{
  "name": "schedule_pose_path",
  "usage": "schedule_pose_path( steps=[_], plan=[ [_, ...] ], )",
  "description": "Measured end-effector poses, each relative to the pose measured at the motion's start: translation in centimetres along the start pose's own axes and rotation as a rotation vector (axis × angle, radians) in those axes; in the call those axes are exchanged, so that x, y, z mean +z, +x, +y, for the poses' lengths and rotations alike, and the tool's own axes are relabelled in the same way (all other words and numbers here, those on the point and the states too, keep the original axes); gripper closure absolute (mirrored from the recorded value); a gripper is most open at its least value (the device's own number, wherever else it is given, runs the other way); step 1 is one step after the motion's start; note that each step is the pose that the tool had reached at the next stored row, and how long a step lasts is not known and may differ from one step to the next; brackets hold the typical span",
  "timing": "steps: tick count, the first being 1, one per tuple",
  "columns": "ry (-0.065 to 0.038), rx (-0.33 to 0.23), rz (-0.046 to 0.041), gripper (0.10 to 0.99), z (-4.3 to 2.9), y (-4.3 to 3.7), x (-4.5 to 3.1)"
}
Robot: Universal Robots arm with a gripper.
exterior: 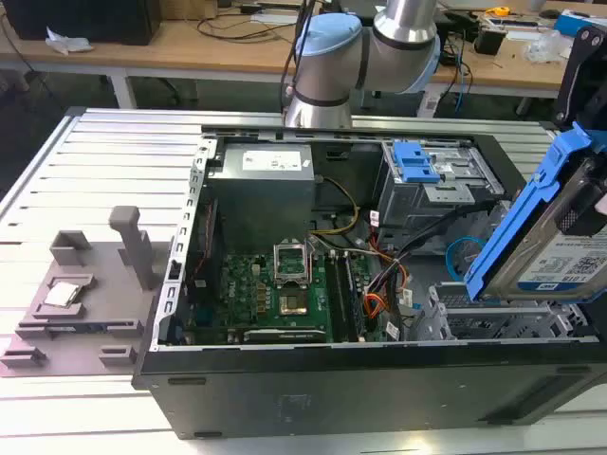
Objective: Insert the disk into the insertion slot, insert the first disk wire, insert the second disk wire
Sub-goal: 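Insert the disk into the insertion slot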
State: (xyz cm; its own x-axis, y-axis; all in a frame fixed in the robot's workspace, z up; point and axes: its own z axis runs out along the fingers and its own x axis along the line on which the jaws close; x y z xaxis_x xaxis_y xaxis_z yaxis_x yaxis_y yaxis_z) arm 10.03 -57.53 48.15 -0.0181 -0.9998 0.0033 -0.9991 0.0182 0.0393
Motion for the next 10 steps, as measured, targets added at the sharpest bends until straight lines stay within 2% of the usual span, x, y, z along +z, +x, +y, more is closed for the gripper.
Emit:
schedule_pose_path(
  steps=[3, 10],
  plan=[
    [0.000, 0.000, 0.0000, 0.722, 0.39, 0.01, 0.26],
    [0.000, 0.000, 0.0001, 0.722, 0.45, 0.00, 1.11]
  ],
)
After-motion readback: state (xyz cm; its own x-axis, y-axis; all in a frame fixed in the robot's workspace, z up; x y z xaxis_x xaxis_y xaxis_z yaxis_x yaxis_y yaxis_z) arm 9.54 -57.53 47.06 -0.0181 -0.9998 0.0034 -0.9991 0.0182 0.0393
